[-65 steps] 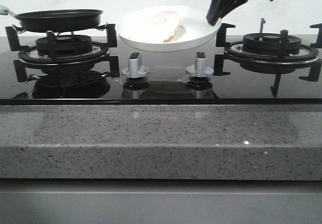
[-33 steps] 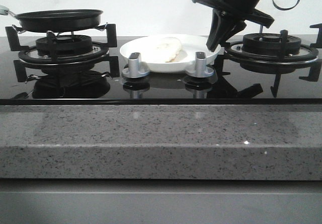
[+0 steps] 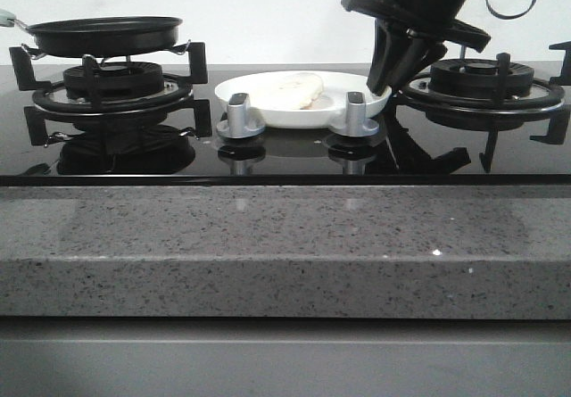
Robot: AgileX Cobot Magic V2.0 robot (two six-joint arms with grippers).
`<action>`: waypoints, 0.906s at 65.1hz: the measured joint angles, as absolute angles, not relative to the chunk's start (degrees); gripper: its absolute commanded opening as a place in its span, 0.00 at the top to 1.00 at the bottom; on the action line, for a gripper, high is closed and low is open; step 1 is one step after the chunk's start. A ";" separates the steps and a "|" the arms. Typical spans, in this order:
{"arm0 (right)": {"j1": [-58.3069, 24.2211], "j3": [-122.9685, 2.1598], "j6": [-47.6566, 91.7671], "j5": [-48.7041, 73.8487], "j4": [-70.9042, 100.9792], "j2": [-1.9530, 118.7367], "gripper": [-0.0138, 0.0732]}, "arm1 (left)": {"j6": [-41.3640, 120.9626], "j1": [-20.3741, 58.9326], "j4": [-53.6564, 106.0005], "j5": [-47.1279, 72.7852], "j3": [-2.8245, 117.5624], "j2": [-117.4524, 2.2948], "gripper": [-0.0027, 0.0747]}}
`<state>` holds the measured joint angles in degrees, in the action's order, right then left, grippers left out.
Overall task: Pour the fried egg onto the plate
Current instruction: 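Lower the plate with the egg back between the burners with the right gripper, then open the right gripper and lift it away from the plate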
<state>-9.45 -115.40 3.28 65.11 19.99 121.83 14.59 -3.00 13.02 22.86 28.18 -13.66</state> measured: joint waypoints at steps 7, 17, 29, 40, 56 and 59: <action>-8.69 -118.04 3.28 67.94 19.83 121.83 0.61 | 14.59 -3.00 13.02 22.86 28.18 -13.66 0.99; -7.94 -123.86 2.54 70.56 16.90 121.51 0.67 | 14.59 -3.00 13.02 22.86 28.09 -13.66 0.99; -7.86 -125.98 2.29 71.34 15.94 120.45 0.91 | 14.59 -3.00 13.02 22.86 28.09 -13.66 0.99; -7.86 -125.98 2.14 71.56 15.44 119.33 0.91 | 14.59 -3.00 13.02 22.86 28.09 -13.66 0.99; -7.86 -121.58 0.96 71.56 7.81 111.12 0.91 | 14.59 -3.00 13.02 22.86 28.09 -13.66 0.99; -7.97 -118.78 0.56 71.56 5.76 108.43 0.91 | 14.59 -3.00 13.02 22.86 28.09 -13.66 0.99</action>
<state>-7.97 -118.78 0.56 71.56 5.76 108.43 14.59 -3.00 13.02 22.86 28.09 -13.66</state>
